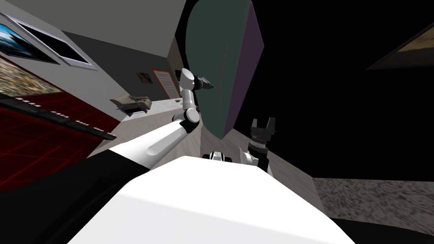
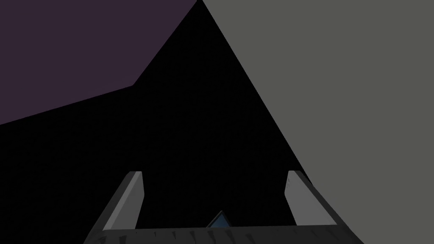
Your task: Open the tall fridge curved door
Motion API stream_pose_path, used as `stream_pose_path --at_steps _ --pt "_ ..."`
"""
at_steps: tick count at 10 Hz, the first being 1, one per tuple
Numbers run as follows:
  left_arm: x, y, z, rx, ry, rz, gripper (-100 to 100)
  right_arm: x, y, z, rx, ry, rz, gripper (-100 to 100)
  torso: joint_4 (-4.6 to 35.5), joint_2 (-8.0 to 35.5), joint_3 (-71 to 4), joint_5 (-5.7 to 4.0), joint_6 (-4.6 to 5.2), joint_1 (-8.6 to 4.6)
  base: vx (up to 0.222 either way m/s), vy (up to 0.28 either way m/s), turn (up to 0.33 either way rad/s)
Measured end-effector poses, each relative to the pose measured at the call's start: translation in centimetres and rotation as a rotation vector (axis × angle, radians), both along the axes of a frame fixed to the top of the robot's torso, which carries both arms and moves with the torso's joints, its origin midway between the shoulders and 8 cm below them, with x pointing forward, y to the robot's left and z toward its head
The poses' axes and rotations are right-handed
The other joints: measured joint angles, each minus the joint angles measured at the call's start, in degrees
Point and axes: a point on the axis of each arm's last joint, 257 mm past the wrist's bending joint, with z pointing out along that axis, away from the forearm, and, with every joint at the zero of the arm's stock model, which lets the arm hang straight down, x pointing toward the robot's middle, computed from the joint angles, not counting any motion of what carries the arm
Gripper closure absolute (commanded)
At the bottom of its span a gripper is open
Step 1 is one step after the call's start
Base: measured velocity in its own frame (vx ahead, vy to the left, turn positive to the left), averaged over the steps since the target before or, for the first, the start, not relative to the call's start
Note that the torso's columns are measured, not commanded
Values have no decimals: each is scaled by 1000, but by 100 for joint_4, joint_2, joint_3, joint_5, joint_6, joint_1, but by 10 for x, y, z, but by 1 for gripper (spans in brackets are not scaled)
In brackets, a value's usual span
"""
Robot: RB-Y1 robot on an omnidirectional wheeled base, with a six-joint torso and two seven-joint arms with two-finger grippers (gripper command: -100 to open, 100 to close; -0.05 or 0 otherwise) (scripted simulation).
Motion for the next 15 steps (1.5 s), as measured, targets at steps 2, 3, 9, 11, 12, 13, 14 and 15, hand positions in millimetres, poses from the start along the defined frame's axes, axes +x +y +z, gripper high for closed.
stream_pose_path --at_steps 2,3,9,11,12,13,14,15 --pt "-4 -6 12 -19 21 -13 -100 0 0 0 0 0 0 0 -2 -7 -4 0 0 -1 104 -104 -14" --pt "-6 -8 17 -26 31 -18 -100 0 0 0 0 0 0 0 0 3 1 2 -1 6 101 -95 -18" --pt "-16 -17 41 -57 79 -37 -100 0 0 0 0 0 0 0 0 -7 -3 5 -1 11 74 -65 -13" --pt "-16 -18 42 -59 80 -38 100 0 0 0 0 0 0 0 2 10 6 2 -1 9 -22 87 -38" --pt "-15 -22 44 -68 77 -50 100 0 0 0 -1 0 0 0 11 21 12 6 3 51 -84 287 -84" --pt "-17 -30 46 -65 73 -61 100 0 0 0 -1 0 0 0 18 27 17 21 -16 69 -73 315 -101" --pt "-19 -40 47 -70 76 -80 100 0 0 0 -1 0 0 0 32 18 8 26 -29 72 -68 264 -62" --pt "-21 -51 46 -61 79 -95 100 0 0 0 -1 0 0 0 34 5 -3 25 -39 52 -122 307 -78"
